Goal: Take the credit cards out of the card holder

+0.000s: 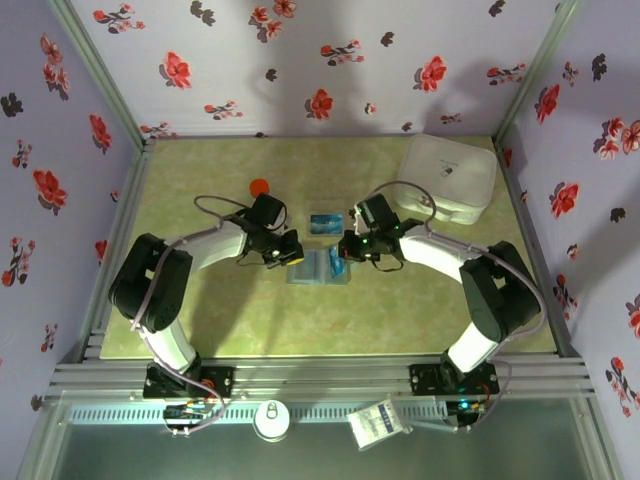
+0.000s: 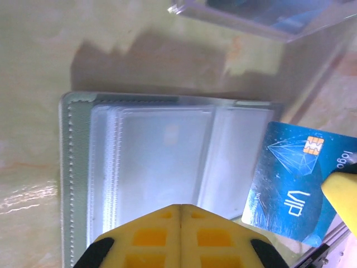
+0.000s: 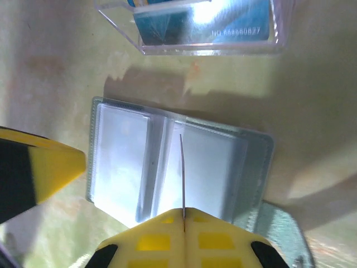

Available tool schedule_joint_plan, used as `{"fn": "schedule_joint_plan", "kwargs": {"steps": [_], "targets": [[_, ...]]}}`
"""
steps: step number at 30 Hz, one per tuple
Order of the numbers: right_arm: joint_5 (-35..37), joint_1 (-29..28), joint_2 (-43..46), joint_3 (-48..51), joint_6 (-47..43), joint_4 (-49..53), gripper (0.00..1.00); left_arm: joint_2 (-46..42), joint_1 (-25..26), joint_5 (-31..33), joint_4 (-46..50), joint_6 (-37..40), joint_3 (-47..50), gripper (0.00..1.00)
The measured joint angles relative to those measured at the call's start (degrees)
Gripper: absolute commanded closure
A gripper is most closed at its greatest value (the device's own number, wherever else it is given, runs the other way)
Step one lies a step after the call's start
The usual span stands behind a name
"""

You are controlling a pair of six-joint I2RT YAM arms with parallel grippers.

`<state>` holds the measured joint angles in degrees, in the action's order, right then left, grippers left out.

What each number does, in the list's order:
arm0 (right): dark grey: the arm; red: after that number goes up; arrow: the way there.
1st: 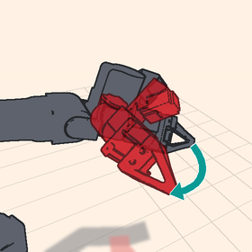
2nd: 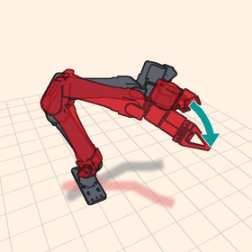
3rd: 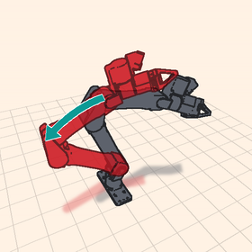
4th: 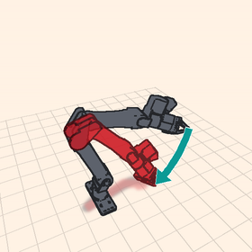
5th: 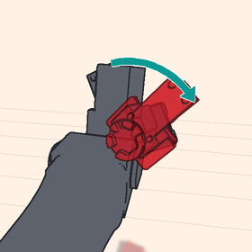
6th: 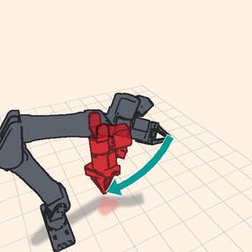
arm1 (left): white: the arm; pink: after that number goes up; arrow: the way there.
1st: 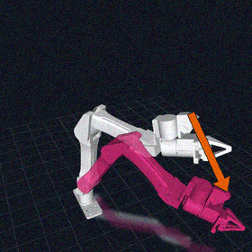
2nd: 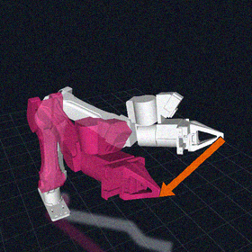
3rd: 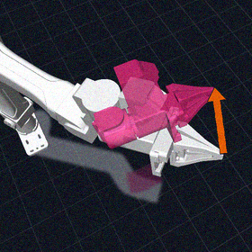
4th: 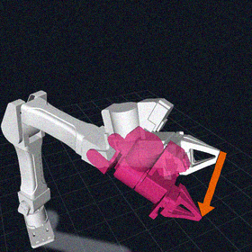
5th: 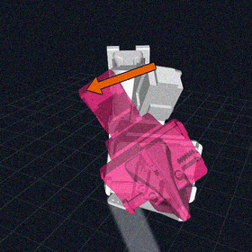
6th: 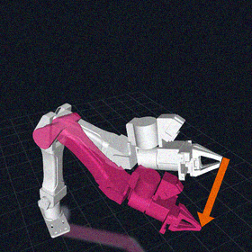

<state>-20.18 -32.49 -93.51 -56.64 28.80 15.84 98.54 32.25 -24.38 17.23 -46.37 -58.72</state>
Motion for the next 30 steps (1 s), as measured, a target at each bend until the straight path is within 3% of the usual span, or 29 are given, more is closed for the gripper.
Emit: {"fn": "schedule_joint_plan", "kwargs": {"steps": [8, 19, 30], "targets": [[6.6, 0.0, -0.9, -11.1, -22.5, 14.1, 1.00, -2.3, -0.4, 2.0, 0.6, 0.0, 0.3, 0.94], [10.4, -0.1, -11.9, -30.3, -55.4, 30.0, 1.00, -10.5, -3.7, 3.6, -0.1, 0.2, 8.6, 0.94], [10.3, -0.1, -24.7, -52.5, -72.5, 43.1, 1.00, -14.9, -5.2, 3.8, -0.3, 0.2, 13.5, 0.94]]}}
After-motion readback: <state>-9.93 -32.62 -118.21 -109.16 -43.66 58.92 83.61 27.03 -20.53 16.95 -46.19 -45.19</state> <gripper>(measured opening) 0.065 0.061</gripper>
